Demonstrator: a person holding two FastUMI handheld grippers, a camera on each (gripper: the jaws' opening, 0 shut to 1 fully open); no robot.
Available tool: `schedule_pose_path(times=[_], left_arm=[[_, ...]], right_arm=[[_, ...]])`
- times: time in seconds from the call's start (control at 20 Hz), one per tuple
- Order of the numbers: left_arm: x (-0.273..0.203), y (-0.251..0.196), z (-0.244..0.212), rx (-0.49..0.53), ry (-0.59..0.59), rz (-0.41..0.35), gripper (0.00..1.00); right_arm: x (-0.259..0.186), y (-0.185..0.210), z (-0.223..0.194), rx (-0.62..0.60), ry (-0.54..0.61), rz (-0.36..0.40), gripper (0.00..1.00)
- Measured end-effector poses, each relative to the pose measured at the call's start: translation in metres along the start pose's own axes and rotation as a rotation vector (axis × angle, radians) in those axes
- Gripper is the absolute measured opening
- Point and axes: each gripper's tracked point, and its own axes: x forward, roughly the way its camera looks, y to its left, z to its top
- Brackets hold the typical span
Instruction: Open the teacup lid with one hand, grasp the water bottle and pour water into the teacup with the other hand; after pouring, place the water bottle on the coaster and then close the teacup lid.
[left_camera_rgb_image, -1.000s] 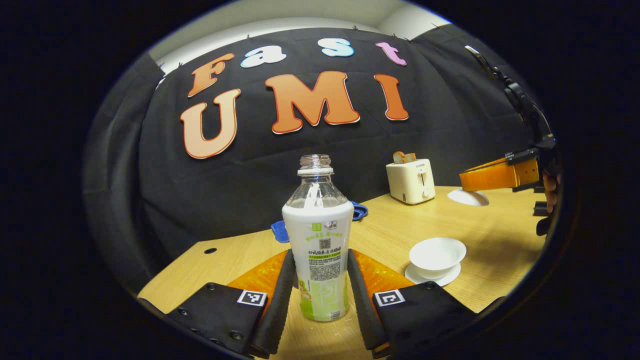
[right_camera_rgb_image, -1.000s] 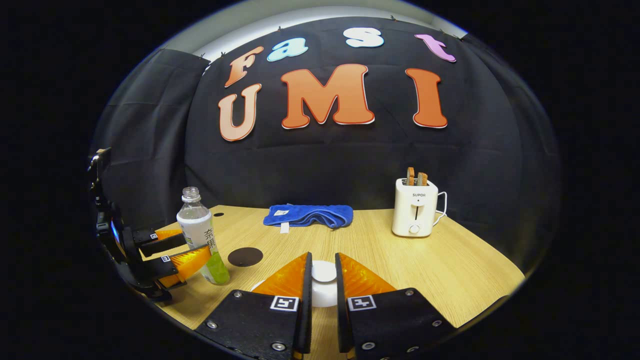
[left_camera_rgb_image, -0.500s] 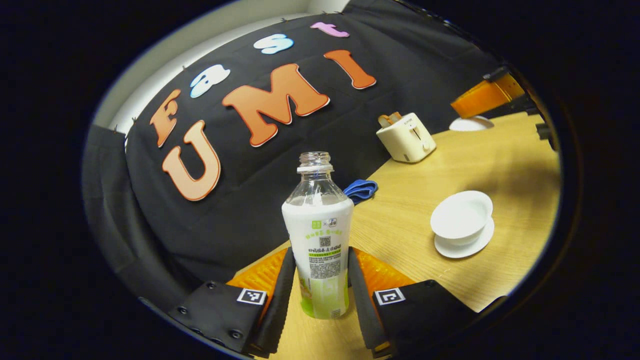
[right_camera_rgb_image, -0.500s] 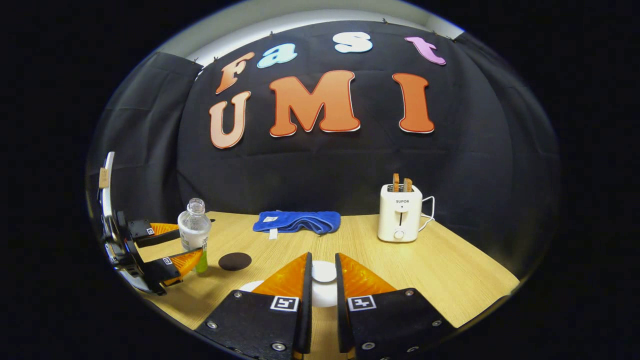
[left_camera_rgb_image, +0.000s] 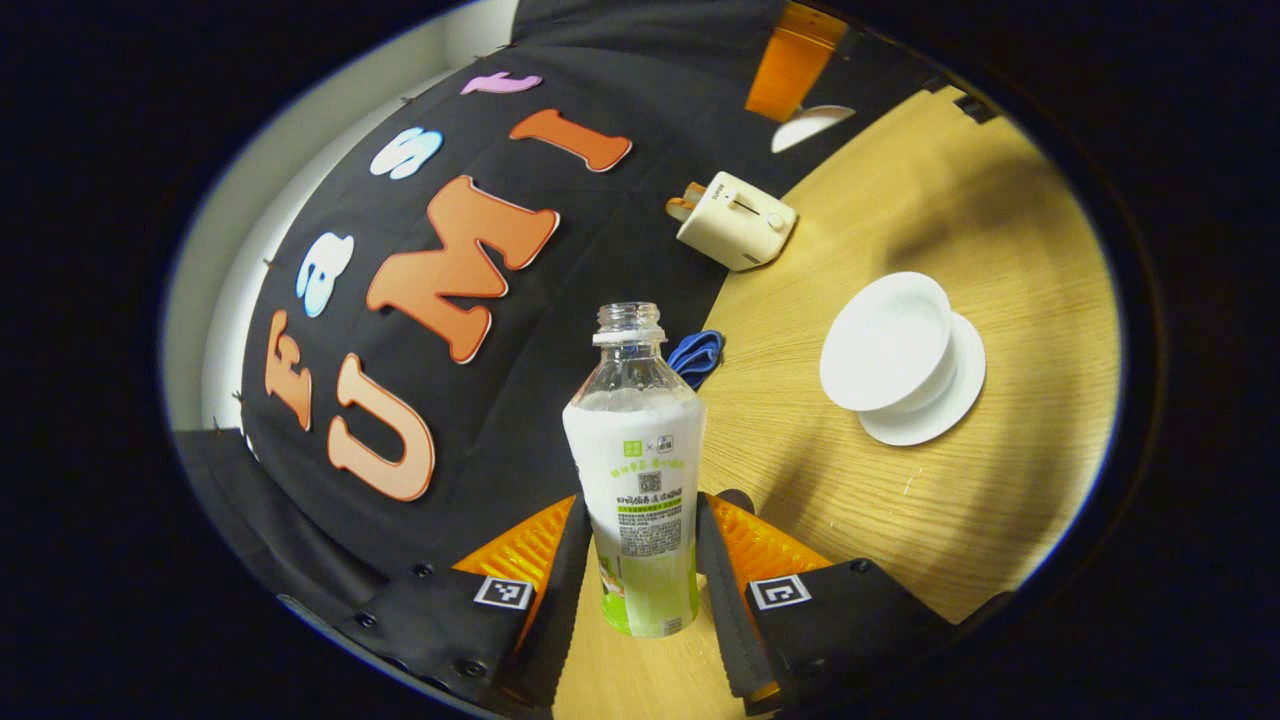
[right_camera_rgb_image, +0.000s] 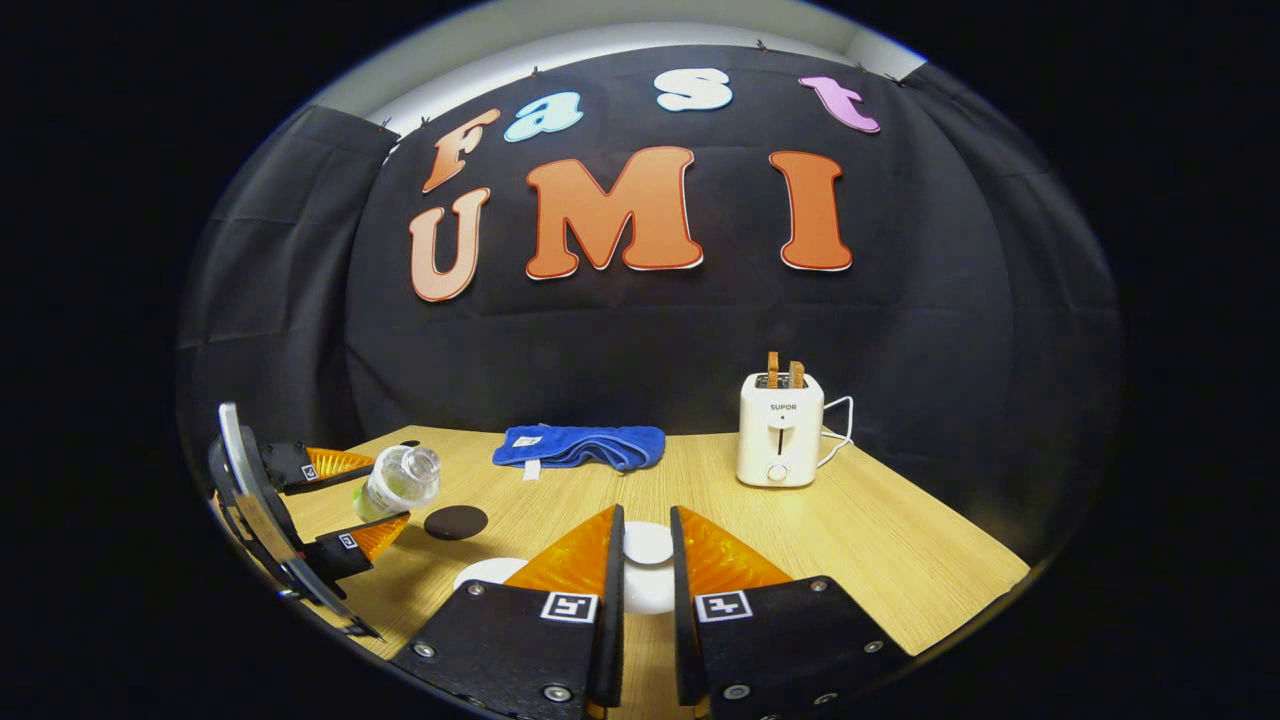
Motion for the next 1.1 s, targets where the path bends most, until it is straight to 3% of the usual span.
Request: schedule_pose_path(times=[0.6, 1.1], left_arm=[[0.005, -0.003, 0.010, 0.375, -0.037, 0.018, 0.64], [0.007, 0.004, 0.020, 0.588, -0.060, 0.039, 0.65]], right_arm=[[-0.005, -0.011, -0.003, 0.001, -0.001, -0.015, 0.22], [-0.004, -0.019, -0.009, 0.006, 0.008, -0.026, 0.21]])
